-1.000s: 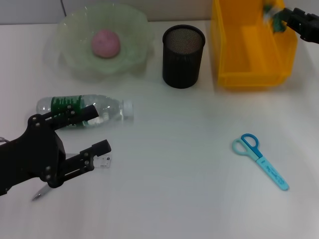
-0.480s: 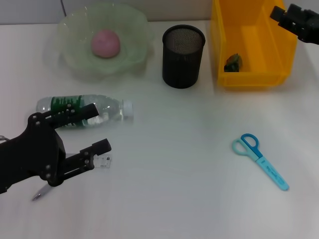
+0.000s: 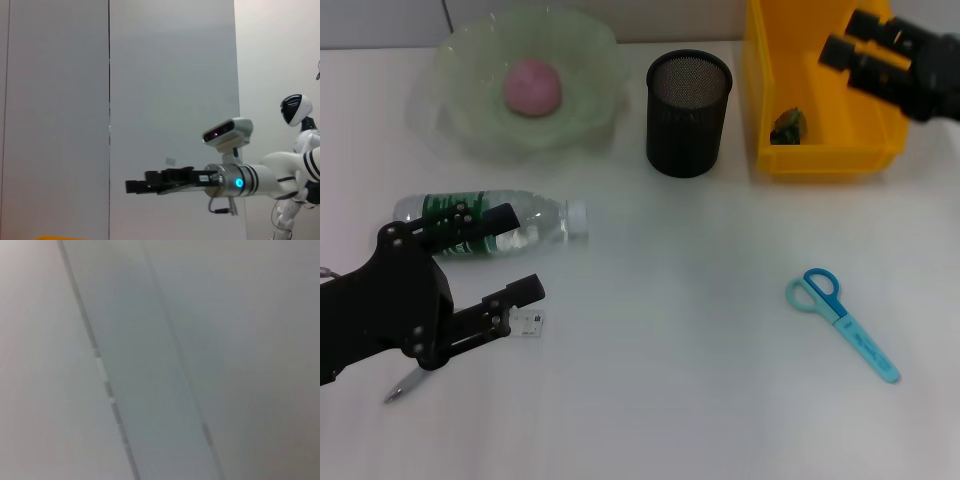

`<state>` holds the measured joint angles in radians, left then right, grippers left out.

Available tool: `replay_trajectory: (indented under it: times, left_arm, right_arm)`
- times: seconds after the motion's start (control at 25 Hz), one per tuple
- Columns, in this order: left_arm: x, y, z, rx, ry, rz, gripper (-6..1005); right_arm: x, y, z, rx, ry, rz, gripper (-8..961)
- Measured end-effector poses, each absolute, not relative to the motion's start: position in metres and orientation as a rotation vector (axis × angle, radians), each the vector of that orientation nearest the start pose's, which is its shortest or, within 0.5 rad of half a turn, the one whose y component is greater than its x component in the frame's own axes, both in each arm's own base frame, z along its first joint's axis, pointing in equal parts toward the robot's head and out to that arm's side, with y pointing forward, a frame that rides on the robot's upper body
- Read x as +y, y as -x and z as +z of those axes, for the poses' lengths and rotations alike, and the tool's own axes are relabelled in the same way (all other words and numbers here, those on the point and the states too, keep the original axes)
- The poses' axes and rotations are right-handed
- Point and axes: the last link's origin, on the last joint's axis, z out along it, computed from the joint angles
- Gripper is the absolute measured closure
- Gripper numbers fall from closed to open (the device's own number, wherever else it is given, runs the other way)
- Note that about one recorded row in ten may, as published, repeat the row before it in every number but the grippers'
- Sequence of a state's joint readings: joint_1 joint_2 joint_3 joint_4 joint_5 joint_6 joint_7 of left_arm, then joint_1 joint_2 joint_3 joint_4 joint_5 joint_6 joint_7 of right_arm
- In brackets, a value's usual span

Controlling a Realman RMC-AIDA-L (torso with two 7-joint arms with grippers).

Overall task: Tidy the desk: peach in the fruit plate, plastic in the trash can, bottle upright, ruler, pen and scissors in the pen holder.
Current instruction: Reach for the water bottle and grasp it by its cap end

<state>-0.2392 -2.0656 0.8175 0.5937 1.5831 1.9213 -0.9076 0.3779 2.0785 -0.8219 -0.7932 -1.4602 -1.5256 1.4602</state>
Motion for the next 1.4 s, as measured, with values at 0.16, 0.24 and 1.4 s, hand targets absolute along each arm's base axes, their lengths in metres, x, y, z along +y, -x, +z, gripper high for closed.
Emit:
replay_trajectory:
  times: [0.16,0.24,1.4]
  left_arm:
    - [0.229,0.279,0.022,-0.144,2.541,-1.202,358]
    - [0.229,0.279,0.021,-0.144,2.542,-1.202,358]
    - [0.233,0.276,0.018,-0.163,2.564,-1.210,359]
  right_arm:
    - [0.309,-0.249,0.043,0.543,2.422,1.209,240]
    - [0.306,-0.251,0.042,0.537,2.425,1.215,235]
    - [0.275,-0.259,0.018,0.657,2.660,1.102,190]
